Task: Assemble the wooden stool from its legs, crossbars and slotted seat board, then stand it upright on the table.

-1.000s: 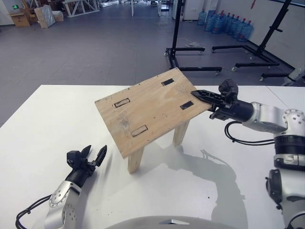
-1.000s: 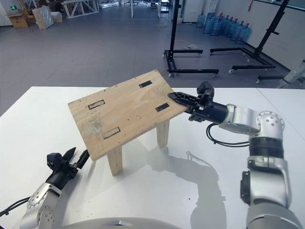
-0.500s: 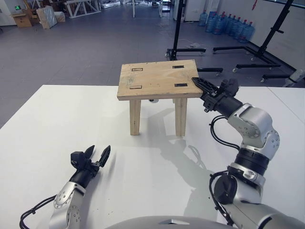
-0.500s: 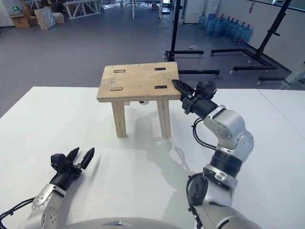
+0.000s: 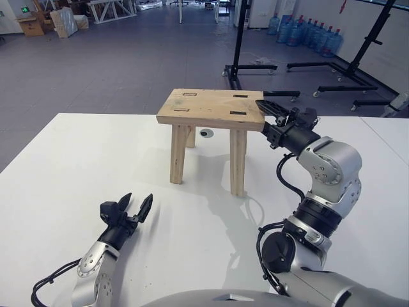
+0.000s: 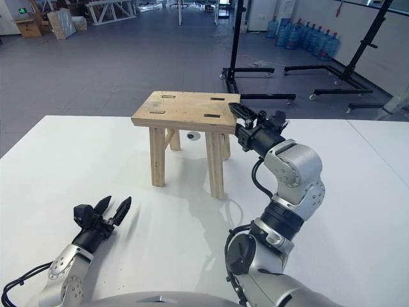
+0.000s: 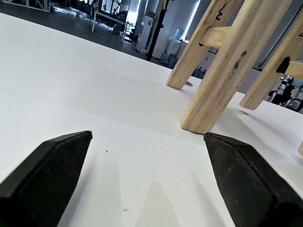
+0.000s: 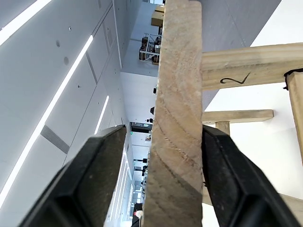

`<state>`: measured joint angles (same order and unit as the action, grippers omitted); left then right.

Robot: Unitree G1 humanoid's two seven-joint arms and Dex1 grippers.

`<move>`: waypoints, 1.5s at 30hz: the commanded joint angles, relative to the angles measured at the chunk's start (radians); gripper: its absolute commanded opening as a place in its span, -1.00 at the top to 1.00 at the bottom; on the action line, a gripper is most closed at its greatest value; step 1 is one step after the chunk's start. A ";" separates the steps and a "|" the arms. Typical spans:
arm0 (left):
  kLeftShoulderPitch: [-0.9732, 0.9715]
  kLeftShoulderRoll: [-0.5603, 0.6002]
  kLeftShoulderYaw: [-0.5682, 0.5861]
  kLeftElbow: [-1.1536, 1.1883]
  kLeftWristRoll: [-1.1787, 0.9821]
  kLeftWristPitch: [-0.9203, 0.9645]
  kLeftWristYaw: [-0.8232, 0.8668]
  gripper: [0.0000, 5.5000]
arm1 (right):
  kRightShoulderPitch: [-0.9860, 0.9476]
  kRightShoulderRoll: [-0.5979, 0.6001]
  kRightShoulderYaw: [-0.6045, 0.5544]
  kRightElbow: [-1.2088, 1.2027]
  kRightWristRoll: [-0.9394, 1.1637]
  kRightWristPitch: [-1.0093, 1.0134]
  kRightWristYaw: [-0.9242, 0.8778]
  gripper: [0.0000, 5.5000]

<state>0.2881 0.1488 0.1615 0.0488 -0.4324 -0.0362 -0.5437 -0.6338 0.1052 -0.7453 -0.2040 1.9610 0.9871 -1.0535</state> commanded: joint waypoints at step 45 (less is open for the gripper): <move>-0.442 0.003 -0.003 -0.109 0.291 -0.014 0.421 -0.57 | 0.030 -0.290 0.650 0.730 -1.919 -1.223 0.937 -0.38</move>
